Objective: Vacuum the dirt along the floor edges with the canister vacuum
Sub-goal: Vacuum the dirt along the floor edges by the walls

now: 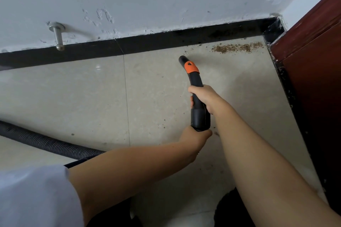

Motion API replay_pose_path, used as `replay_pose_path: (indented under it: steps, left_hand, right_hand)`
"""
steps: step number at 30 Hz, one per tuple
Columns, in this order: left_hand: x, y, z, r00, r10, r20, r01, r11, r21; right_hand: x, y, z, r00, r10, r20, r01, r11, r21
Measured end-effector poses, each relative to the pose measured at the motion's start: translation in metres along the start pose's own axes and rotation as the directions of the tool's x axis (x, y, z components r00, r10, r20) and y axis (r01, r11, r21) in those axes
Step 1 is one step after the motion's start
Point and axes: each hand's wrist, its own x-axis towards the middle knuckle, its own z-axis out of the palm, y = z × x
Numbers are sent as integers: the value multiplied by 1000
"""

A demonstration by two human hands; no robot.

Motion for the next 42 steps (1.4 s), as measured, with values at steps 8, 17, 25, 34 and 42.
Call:
replay_pose_path:
  steps: [8, 17, 25, 34, 42]
  left_hand:
    - [12, 12, 0, 999, 12, 50, -17, 996, 90]
    - [30, 33, -3, 998, 39, 43, -42, 996, 80]
    - [29, 24, -5, 1000, 2, 6, -3, 1000, 12]
    - [19, 13, -13, 999, -30, -34, 28, 997, -70]
    - [30, 29, -18, 1000, -13, -4, 13, 999, 34]
  right_hand:
    - [7, 2, -21, 985, 18, -172, 9, 988, 155]
    - [26, -12, -27, 977, 13, -211, 39, 970, 241]
    - [26, -14, -11, 990, 2, -139, 16, 992, 125]
    - [19, -12, 11, 998, -13, -58, 17, 997, 72]
    - [27, -15, -4, 979, -9, -202, 48, 980, 193]
